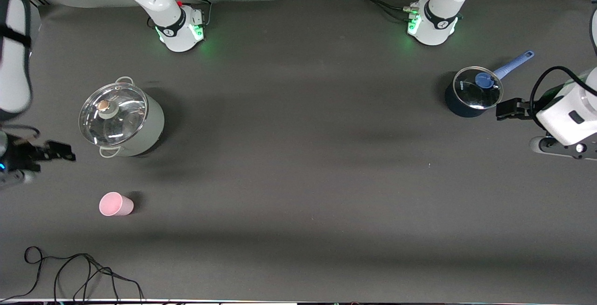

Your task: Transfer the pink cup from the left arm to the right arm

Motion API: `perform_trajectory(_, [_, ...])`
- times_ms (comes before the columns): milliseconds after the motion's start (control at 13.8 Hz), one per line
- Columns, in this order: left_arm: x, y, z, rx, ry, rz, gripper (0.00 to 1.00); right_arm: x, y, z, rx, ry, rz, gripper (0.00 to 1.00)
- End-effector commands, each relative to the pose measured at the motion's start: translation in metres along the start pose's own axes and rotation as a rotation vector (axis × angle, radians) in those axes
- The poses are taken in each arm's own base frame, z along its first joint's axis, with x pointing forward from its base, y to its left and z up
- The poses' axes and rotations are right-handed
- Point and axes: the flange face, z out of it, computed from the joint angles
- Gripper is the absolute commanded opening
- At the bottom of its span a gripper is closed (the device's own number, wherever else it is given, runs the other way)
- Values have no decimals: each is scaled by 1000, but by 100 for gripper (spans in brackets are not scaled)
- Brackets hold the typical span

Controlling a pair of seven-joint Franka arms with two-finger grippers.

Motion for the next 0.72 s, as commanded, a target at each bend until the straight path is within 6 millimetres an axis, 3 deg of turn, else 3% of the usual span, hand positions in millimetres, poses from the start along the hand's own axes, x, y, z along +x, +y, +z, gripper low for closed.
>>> perform_trajectory(0, [-45,2,21,-14,91,29,100,-30,-40,-34,-13,10,79,100])
perform_trajectory(145, [-55,-3,30,-22,120,20,100,-47,-59,-47,-12,26,142,100])
perform_trajectory(434, [-51,-20,29,-22,159,70,100,-76,-83,-67,-8,59,275,100])
perform_trajectory(651, [-49,-23,27,-20,169,107,100,-74,-99,-70,-7,63,303,100])
